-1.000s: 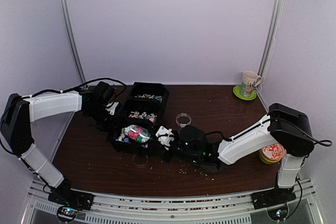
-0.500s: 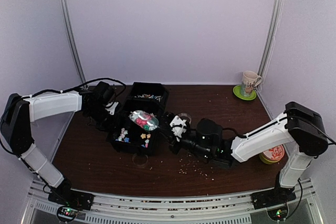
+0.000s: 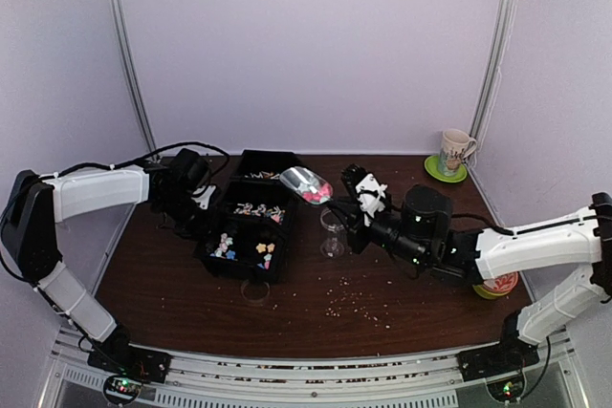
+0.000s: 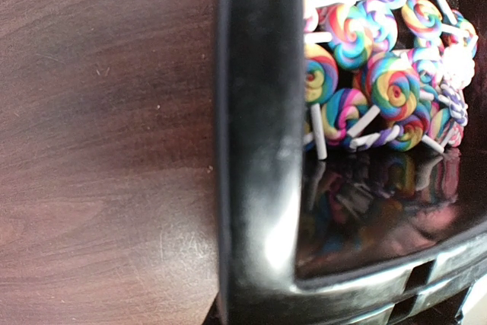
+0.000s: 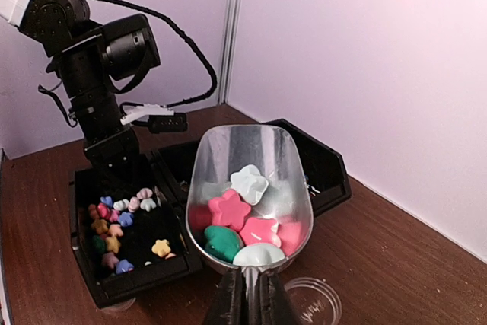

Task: Pack the candies
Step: Place the fake candies in the packing bottle.

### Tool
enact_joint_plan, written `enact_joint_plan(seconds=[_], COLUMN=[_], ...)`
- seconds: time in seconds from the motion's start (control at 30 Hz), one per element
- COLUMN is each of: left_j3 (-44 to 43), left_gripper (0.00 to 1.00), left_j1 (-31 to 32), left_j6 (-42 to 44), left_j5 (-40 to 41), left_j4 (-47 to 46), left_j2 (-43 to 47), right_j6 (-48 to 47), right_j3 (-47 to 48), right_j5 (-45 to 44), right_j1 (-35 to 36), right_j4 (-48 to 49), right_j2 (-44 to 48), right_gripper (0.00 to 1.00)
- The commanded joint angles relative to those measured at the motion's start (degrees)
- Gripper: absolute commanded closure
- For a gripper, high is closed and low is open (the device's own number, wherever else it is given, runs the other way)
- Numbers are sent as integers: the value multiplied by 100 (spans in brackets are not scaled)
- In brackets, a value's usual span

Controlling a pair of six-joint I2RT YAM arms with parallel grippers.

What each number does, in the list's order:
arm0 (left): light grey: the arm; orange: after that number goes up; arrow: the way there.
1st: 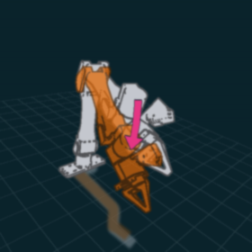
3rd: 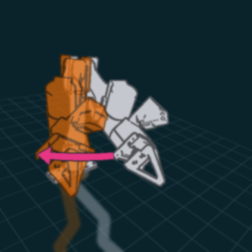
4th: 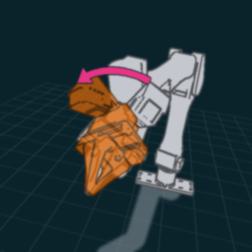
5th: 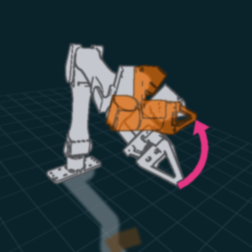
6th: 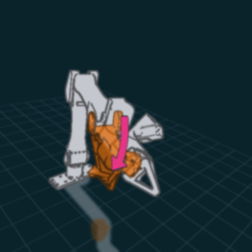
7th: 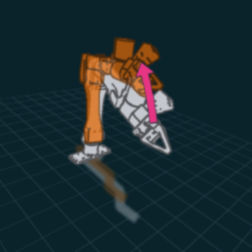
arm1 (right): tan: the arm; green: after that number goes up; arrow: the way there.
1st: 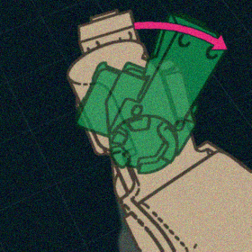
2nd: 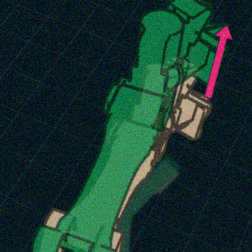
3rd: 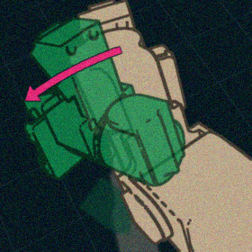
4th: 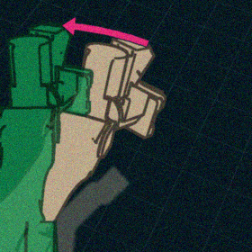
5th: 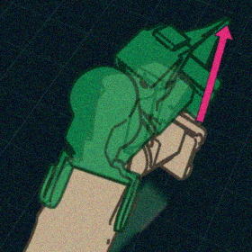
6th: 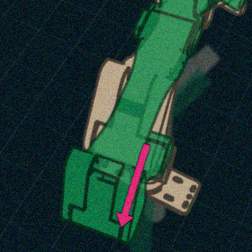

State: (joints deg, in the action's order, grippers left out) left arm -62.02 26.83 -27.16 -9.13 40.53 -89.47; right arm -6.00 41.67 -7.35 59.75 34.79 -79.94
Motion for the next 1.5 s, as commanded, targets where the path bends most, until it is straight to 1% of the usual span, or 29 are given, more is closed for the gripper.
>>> enact_joint_plan(seconds=[0.0,0.1,0.2,0.33,0.47,0.6,1.0,1.47], left_j3=[-258,-264,-259,-254,-250,-250,-249,-258], left_gripper=[100,100,100,100,100,100,100,100], left_j1=[-25,-23,-22,-24,-22,-28,-28,-20], left_j6=[-18,-20,-19,-15,-19,-9,-13,0], left_j5=[-244,-249,-257,-257,-261,-249,-215,-218], left_j4=[-930,-927,-932,-925,-924,-924,-916,-916], left_j2=[356,415,467,486,483,490,517,523], right_j6=[114,238,349,522,620,609,626,569], right_j3=[259,260,386,644,846,1087,1681,2507], right_j5=[-643,-842,-1008,-1084,-1229,-1268,-1338,-1293], right_j1=[13,12,11,15,11,11,-6,-102], right_j4=[-2108,-3089,-3916,-4854,-5405,-5783,-6213,-7025], right_j2=[920,1492,1869,2035,2010,1783,1087,437], right_gripper=[100,100,100,100,100,100,100,100])
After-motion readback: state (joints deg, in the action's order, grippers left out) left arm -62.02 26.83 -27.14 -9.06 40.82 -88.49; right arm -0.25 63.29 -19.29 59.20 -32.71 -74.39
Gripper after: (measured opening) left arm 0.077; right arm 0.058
